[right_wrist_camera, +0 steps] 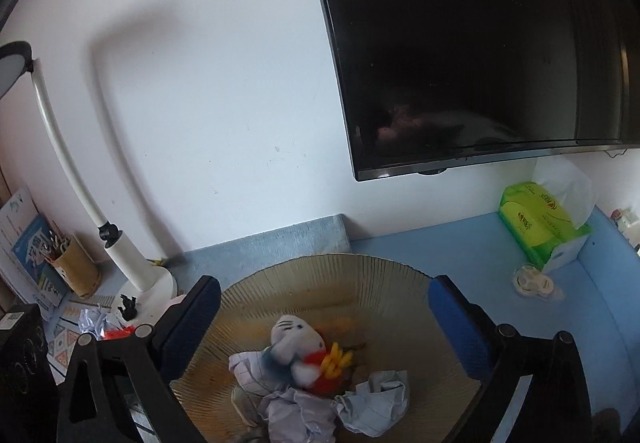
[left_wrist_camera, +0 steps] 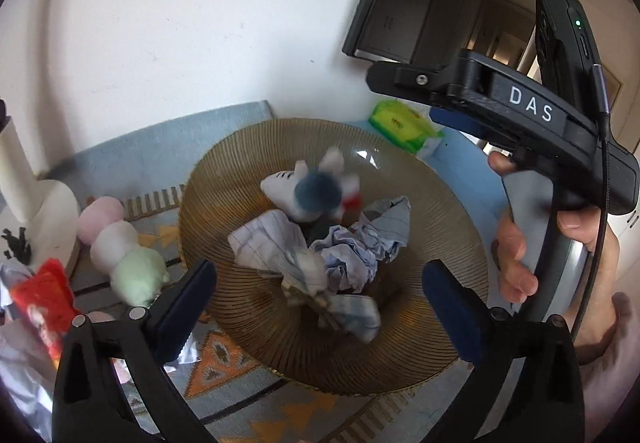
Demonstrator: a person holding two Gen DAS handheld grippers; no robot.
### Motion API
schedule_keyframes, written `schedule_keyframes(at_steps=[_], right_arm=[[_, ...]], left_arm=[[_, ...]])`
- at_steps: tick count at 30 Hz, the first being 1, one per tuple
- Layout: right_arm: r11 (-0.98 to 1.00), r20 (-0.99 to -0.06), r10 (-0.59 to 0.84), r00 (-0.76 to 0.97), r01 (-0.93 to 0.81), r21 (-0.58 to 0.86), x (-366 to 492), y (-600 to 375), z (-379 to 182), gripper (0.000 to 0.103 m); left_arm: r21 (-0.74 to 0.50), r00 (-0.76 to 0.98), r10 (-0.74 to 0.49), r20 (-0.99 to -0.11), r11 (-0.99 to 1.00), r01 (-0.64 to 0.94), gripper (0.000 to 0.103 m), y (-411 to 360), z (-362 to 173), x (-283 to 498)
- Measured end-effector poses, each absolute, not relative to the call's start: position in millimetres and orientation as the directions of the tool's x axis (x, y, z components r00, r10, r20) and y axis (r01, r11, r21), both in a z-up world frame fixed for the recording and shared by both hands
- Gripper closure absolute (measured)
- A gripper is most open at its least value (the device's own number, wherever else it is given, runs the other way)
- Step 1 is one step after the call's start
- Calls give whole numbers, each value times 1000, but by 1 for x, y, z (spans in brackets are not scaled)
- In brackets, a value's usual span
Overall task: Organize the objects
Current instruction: 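Drop the plaid bow and Hello Kitty plush into the basket, then grasp a crumpled paper ball with each tool from the pile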
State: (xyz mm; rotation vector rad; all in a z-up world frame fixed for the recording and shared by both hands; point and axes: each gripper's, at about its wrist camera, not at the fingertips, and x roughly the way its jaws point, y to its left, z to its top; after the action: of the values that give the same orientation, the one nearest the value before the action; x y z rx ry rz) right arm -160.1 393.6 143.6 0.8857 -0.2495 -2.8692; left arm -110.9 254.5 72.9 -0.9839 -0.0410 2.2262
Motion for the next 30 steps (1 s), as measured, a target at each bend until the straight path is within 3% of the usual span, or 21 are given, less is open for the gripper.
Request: schedule_keyframes(at_steps=[10,20,24,30], right_arm=[[-958,-530,-218,-819,76,276,-139,365,166,0],[-949,-497,-289,-818,177,260,-104,275,197,0],[-932,-522,-357,-775,252,262,-92,227,181,0],[-923,-622,-370,-690,352,157,-69,162,121,0]], left_arm=[[-226,-580,521,-626,-833,-504,1,209,99,-102],[-132,-727,366,-582,-924,-359,1,90,138,-79],[-115,-751,284,-596,-956,-270,1,32,128,-70],[-124,-708,236,-665,-971,-206,1,-25,78,-61]])
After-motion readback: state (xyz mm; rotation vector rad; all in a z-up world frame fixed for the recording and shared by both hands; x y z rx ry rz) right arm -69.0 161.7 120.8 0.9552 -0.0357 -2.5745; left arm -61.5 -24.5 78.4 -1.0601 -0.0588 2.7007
